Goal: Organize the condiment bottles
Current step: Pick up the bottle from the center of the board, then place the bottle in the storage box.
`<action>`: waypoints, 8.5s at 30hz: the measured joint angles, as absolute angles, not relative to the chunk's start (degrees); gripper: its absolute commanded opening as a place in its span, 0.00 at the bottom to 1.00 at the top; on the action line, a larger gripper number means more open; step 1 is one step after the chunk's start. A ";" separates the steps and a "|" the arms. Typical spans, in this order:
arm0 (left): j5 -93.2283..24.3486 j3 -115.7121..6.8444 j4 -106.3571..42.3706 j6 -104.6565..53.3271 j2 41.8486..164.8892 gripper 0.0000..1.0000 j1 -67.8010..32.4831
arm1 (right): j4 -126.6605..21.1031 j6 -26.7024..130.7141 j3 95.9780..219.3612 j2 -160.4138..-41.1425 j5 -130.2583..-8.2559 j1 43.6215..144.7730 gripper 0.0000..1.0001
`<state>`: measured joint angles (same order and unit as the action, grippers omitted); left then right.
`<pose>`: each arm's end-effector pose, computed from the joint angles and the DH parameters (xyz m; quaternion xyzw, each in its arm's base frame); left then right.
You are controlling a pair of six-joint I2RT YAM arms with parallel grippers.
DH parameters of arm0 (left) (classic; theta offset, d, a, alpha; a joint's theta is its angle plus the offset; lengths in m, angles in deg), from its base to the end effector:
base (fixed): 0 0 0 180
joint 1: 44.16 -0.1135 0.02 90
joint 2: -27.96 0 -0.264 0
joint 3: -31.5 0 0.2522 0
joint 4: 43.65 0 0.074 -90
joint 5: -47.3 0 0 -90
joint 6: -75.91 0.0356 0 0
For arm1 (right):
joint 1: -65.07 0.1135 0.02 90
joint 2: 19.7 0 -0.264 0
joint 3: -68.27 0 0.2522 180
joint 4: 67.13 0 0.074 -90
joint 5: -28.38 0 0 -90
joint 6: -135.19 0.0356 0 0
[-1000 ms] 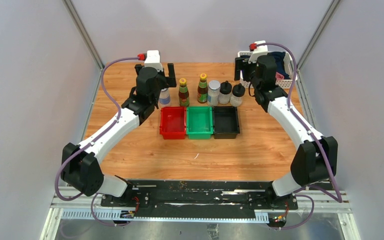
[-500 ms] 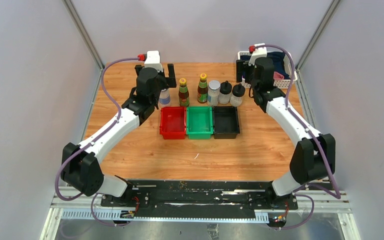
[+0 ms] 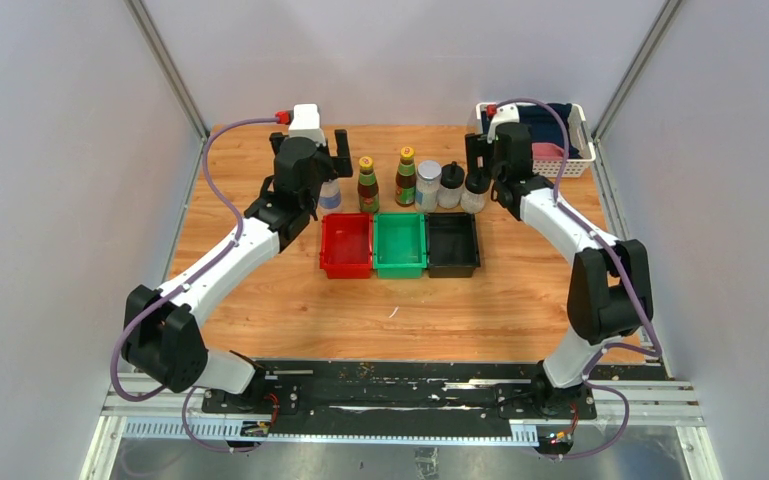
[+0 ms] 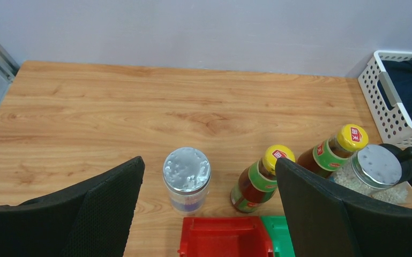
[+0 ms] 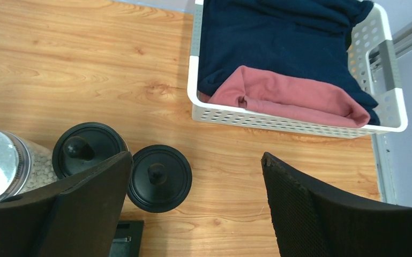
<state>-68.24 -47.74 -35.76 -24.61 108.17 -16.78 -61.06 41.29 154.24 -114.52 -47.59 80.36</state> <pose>0.3020 -0.1391 0.3530 -0.0336 0.7539 -0.0472 0.6544 0.3845 0.0962 0.3098 -0.0578 0.7884 -0.0364 0.6114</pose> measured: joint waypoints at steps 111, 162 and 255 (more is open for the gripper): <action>-69.55 -45.01 -35.78 -31.25 109.83 1.00 -15.30 | -49.87 49.84 161.26 -125.47 -59.27 77.76 0.00; -81.49 -35.80 -35.76 -37.94 96.87 1.00 -5.44 | -38.63 49.22 158.92 -101.26 -50.37 94.19 0.00; -82.99 -31.04 -35.78 -41.02 97.94 1.00 -4.56 | -46.19 55.30 137.15 -99.25 -44.12 101.67 0.00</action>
<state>-82.99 -31.04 -35.78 -41.02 97.94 -4.56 -46.19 55.30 137.15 -99.25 -44.12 101.67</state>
